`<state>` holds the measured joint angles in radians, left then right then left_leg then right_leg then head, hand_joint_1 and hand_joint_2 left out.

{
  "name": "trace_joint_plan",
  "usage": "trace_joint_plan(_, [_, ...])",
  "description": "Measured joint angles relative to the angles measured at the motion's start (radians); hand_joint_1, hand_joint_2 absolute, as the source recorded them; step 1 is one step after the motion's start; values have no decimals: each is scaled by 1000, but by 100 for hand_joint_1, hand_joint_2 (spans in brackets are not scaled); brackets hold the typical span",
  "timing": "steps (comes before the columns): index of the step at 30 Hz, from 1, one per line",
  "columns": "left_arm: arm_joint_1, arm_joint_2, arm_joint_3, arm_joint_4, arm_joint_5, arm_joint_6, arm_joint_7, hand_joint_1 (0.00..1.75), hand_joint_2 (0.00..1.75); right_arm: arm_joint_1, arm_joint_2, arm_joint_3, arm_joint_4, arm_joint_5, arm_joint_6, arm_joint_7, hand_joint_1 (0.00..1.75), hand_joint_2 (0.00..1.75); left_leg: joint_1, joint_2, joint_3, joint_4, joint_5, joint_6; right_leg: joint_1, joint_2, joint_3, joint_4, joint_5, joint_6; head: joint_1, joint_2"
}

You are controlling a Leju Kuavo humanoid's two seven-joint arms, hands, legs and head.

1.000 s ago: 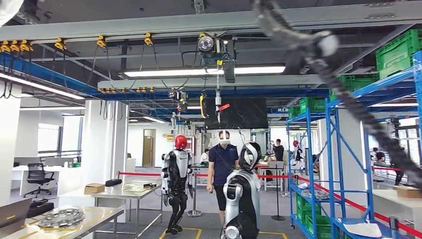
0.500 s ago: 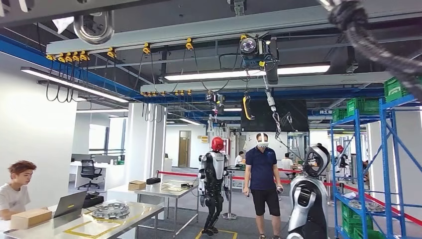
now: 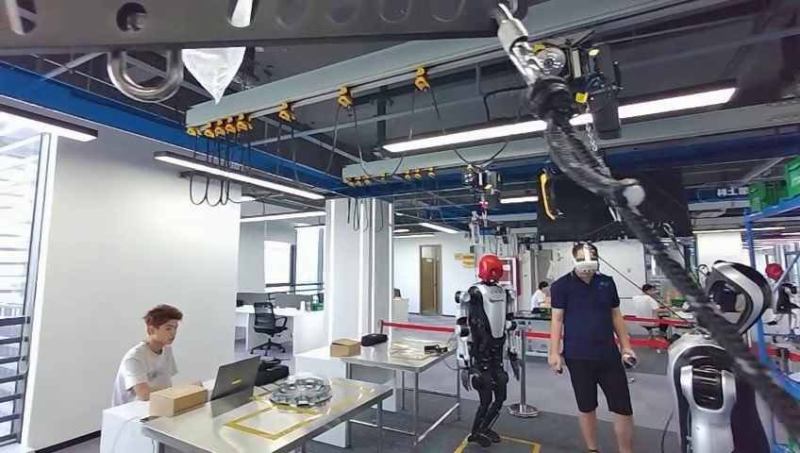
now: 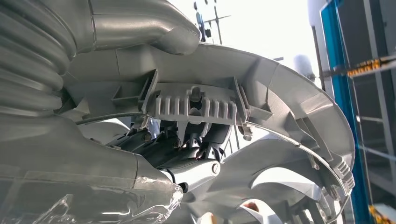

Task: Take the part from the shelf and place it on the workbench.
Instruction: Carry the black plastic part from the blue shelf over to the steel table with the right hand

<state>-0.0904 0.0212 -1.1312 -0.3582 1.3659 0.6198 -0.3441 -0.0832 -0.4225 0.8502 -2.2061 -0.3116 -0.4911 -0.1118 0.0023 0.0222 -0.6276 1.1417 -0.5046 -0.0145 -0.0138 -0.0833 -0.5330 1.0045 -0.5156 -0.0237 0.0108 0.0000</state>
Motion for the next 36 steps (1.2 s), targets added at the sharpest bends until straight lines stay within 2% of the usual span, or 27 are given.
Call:
trace_joint_plan(2, [-1,0,0,0,1,0,1,0,175,-1,0,0,0,0,0,0,175,175,-10,42,49,-97,24,13,5,-21,6,4,-8,10,0,0])
trace_joint_plan(3, [-2,0,0,0,1,0,1,0,175,-1,1,-1,0,0,0,0,175,175,-15,51,53,-112,20,20,7,-32,7,5,-11,15,0,0])
trace_joint_plan(5, [-1,0,0,0,2,0,1,0,175,-2,1,-1,0,0,0,0,175,175,-16,32,50,-118,21,32,8,-54,12,2,-15,24,-3,0])
trace_joint_plan(6, [2,0,0,0,3,0,1,0,175,-3,2,-1,0,0,0,0,175,175,-14,20,52,-122,22,38,6,-46,14,6,-22,30,-4,0])
trace_joint_plan(8, [2,0,0,0,3,0,1,0,175,-2,2,-1,0,0,1,0,175,175,-6,-3,56,-129,27,47,2,7,-7,62,-61,39,-8,0])
trace_joint_plan(9, [2,-1,0,0,3,0,1,0,175,-2,2,-1,0,0,2,0,175,175,-4,-14,56,-129,28,50,0,42,-36,121,-92,41,-10,0])
trace_joint_plan(10, [0,-1,0,0,3,-1,1,0,175,-1,2,-1,0,0,3,-1,175,175,-4,-27,56,-129,28,52,0,63,-71,190,-121,42,-12,0])
trace_joint_plan(11, [0,-1,0,0,3,-1,1,0,175,0,2,-1,1,0,3,0,175,175,-4,-40,55,-129,28,53,-1,73,-104,249,-137,43,-13,0])
trace_joint_plan(12, [0,-1,0,0,4,-1,1,0,175,0,2,-1,1,0,3,0,175,175,-4,-54,56,-128,28,53,-1,76,-125,277,-135,43,-14,0])
trace_joint_plan(13, [1,-1,0,0,4,-1,1,0,175,1,2,-1,2,0,3,0,175,175,-4,-69,56,-127,27,53,-1,78,-128,269,-112,42,-15,0])
trace_joint_plan(14, [1,-1,0,0,4,-1,1,0,175,1,2,0,3,0,4,1,175,175,-4,-84,58,-126,27,52,-1,84,-114,225,-75,40,-15,0])
trace_joint_plan(16, [0,-2,1,0,4,-1,1,0,175,0,2,0,3,0,4,1,175,175,-4,-112,57,-123,25,47,-5,124,-64,94,-4,35,-15,0])
trace_joint_plan(18, [0,-2,1,0,4,-2,1,0,175,0,2,0,3,0,4,0,175,175,-3,-136,50,-120,27,35,-6,157,-34,21,16,30,-13,0])
trace_joint_plan(19, [0,-2,1,0,4,-2,1,0,175,-1,2,0,4,0,5,1,175,175,-2,-147,46,-120,29,28,-5,157,-31,15,12,27,-12,0])
trace_joint_plan(20, [1,-1,1,0,4,-2,2,0,175,-1,2,0,4,0,6,1,175,175,1,-158,43,-120,31,21,-5,146,-30,10,13,22,-13,0])
trace_joint_plan(21, [3,-1,1,0,5,-2,3,0,175,-3,3,-1,4,0,7,1,175,175,1,-154,41,-118,29,15,-6,133,-27,6,14,16,-13,0])
trace_joint_plan(23, [3,0,1,0,6,-2,4,0,175,-4,4,-1,4,0,9,0,175,175,-1,-108,23,-76,-2,5,-8,107,-20,-2,17,4,-10,0])
trace_joint_plan(25, [1,0,1,0,6,-2,4,0,175,-3,5,-1,4,0,11,0,175,175,0,-51,-30,41,-64,-3,-5,77,-16,-4,14,-4,-6,0])
trace_joint_plan(26, [-1,0,1,0,6,-2,3,0,175,-2,5,-1,4,0,12,0,175,175,2,-41,-58,101,-87,-6,-4,62,-15,-3,12,-5,-5,0])
trace_joint_plan(27, [-2,0,1,0,6,-2,3,0,175,-2,6,0,4,0,13,0,175,175,3,-38,-74,139,-95,-8,-3,47,-14,-2,10,-6,-4,0])
trace_joint_plan(28, [-2,0,1,0,5,-2,2,0,175,-2,6,0,5,0,14,0,175,175,4,-36,-73,140,-84,-8,-2,33,-12,-1,8,-6,-2,0])
trace_joint_plan(30, [-1,1,1,0,7,-3,3,0,175,-2,6,0,5,0,15,1,175,175,2,-17,-18,39,-21,-2,0,9,-5,2,1,-3,0,0])
trace_joint_plan(31, [-1,1,1,0,8,-3,4,0,175,-2,6,0,5,0,16,1,175,175,-3,7,16,-24,3,3,2,-2,-1,3,-3,0,0,0])
trace_joint_plan(33, [-2,1,1,0,11,-3,4,0,175,-3,7,0,5,0,17,0,175,175,-13,47,55,-105,20,18,7,-22,4,5,-9,9,0,0])
trace_joint_plan(34, [-3,1,1,0,12,-3,4,0,175,-3,7,0,5,0,17,0,175,175,-18,51,56,-113,15,24,8,-33,5,5,-11,14,-1,0])
trace_joint_plan(35, [-2,1,1,0,13,-3,4,0,175,-4,7,-1,5,-1,18,0,175,175,-19,42,53,-118,16,30,9,-45,6,4,-12,19,-1,0])
trace_joint_plan(36, [0,1,1,0,14,-3,4,0,175,-5,7,-1,5,-2,19,0,175,175,-17,30,53,-122,19,35,8,-44,9,5,-16,24,-2,0])
